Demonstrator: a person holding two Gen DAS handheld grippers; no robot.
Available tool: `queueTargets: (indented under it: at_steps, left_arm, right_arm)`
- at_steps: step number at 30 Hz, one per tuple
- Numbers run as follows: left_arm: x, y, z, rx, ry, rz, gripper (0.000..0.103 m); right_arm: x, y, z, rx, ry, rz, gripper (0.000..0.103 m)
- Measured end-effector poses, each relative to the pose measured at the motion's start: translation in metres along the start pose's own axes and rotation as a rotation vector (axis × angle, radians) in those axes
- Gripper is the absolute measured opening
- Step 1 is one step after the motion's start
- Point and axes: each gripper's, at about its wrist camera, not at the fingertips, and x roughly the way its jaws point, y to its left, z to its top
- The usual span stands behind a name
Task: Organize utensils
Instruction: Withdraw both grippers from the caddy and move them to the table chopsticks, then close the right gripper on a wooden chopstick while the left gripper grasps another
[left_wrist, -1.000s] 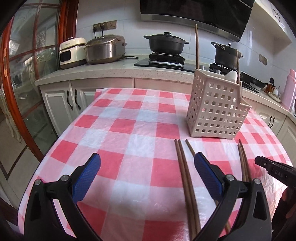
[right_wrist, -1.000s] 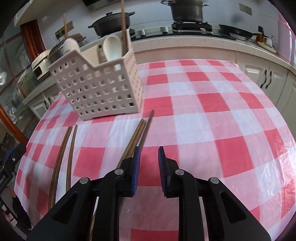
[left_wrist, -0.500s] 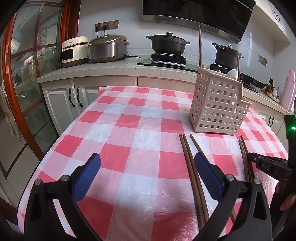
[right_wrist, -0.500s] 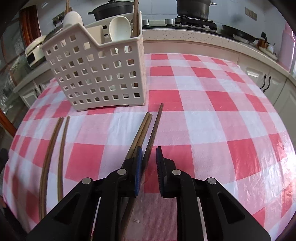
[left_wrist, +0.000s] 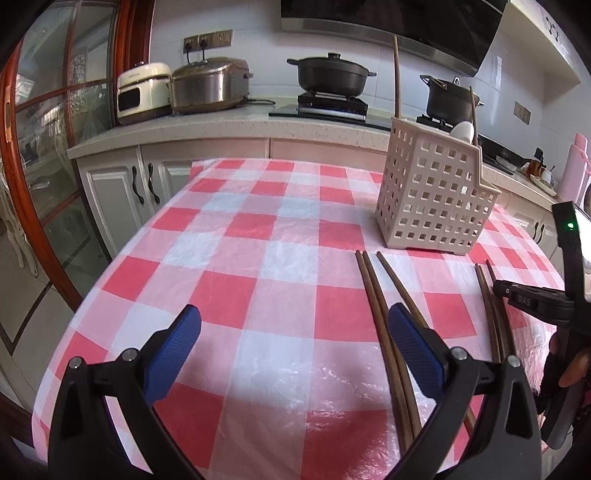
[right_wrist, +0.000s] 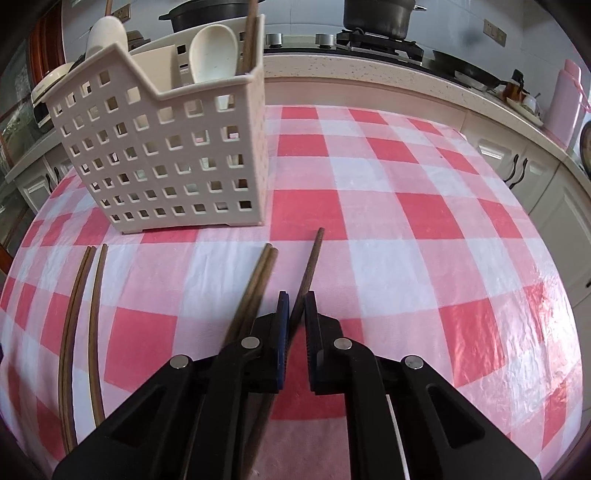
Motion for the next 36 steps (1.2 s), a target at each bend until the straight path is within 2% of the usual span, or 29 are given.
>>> queueTargets:
  at_steps: [8, 11, 13, 16, 18, 26, 36]
  left_arm:
    - [0.017, -0.019, -0.001, 0.048, 0.079, -0.037, 0.094]
    - [0.032, -0.026, 0.003, 0.060, 0.125, -0.052, 0.081]
    - [0.042, -0.029, 0.006, 0.061, 0.156, -0.062, 0.067]
    - [0.057, -0.032, 0.011, 0.051, 0.195, -0.061, 0.056]
    - [0.066, -0.031, 0.014, 0.034, 0.212, -0.059, 0.053]
    - [0.075, -0.039, 0.019, 0.026, 0.225, -0.059, 0.052]
    - [0.088, -0.045, 0.023, 0.033, 0.246, -0.035, 0.044]
  right_arm:
    - [-0.013, -0.022, -0.016, 0.056, -0.028, 0.065, 0.006]
    - [-0.020, -0.027, -0.021, 0.057, -0.051, 0.073, 0.006]
    - [-0.023, -0.029, -0.023, 0.057, -0.060, 0.079, 0.006]
    - [-0.026, -0.034, -0.026, 0.070, -0.069, 0.101, 0.006]
    - [-0.027, -0.035, -0.028, 0.072, -0.074, 0.113, 0.006]
    - [-0.028, -0.037, -0.029, 0.082, -0.077, 0.143, 0.006]
    - [-0.026, -0.039, -0.030, 0.092, -0.069, 0.157, 0.006]
